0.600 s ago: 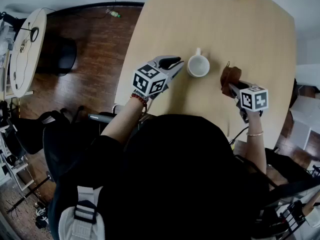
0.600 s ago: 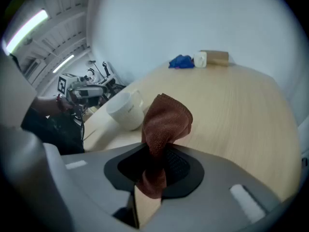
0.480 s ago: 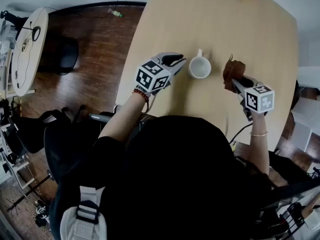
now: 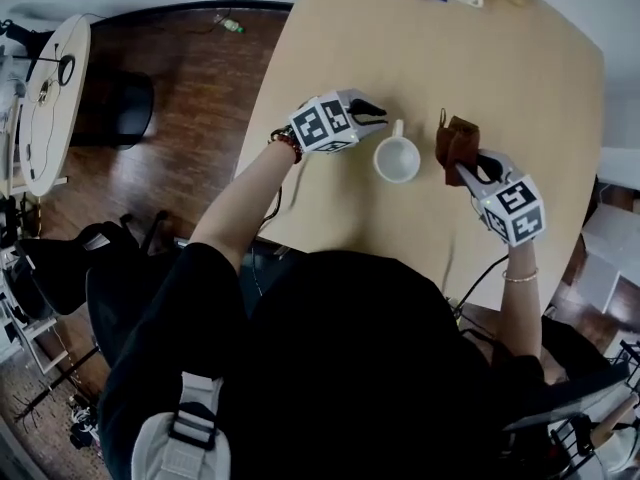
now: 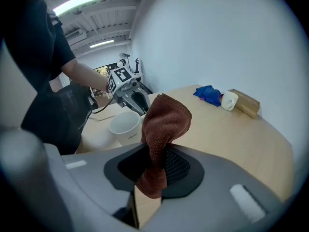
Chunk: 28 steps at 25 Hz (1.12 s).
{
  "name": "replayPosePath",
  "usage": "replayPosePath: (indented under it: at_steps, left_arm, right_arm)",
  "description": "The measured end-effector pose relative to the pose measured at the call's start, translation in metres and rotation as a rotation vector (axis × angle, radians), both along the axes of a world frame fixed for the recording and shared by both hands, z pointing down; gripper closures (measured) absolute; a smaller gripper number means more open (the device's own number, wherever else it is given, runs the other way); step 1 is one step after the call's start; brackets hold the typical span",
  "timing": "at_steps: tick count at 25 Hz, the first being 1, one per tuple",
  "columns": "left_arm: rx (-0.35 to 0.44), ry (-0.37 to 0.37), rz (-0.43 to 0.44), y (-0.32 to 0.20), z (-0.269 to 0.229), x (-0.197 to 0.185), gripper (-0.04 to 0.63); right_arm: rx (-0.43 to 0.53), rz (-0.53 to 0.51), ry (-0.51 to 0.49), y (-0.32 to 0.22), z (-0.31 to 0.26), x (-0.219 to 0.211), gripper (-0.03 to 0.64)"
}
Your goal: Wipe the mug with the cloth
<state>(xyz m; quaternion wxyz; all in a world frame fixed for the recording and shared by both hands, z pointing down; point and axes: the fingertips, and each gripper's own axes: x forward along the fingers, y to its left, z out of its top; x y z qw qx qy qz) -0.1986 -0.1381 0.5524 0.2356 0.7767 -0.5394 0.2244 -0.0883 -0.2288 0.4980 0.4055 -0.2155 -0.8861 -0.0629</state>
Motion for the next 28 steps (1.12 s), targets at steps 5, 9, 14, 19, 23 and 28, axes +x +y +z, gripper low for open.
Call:
replayPosePath:
  at_steps: [5, 9, 14, 19, 23, 28]
  left_arm:
    - [0.031, 0.045, 0.102, -0.017, 0.003, 0.018, 0.508]
    - [0.06, -0.015, 0.147, -0.028, 0.01, 0.019, 0.533]
    - [0.077, -0.007, 0.192, -0.036, 0.019, 0.023, 0.541]
    - [0.101, -0.026, 0.213, -0.04, 0.016, 0.026, 0.568]
    - [0.102, -0.007, 0.212, -0.041, 0.014, 0.027, 0.566]
    - [0.091, 0.001, 0.216, -0.04, 0.015, 0.028, 0.566]
  right_arm:
    - [-0.018, -0.071, 0.02, 0.005, 0.01, 0.006, 0.532]
    - [-0.018, -0.11, 0.019, 0.01, 0.013, -0.004, 0.532]
    - [-0.008, -0.182, 0.025, 0.016, 0.024, -0.016, 0.532]
    - [0.202, -0.346, -0.014, 0.003, 0.013, -0.026, 0.532]
    - [0.365, -0.532, -0.044, 0.015, 0.008, -0.036, 0.532]
    - [0.418, -0.646, -0.031, 0.04, 0.031, -0.038, 0.532]
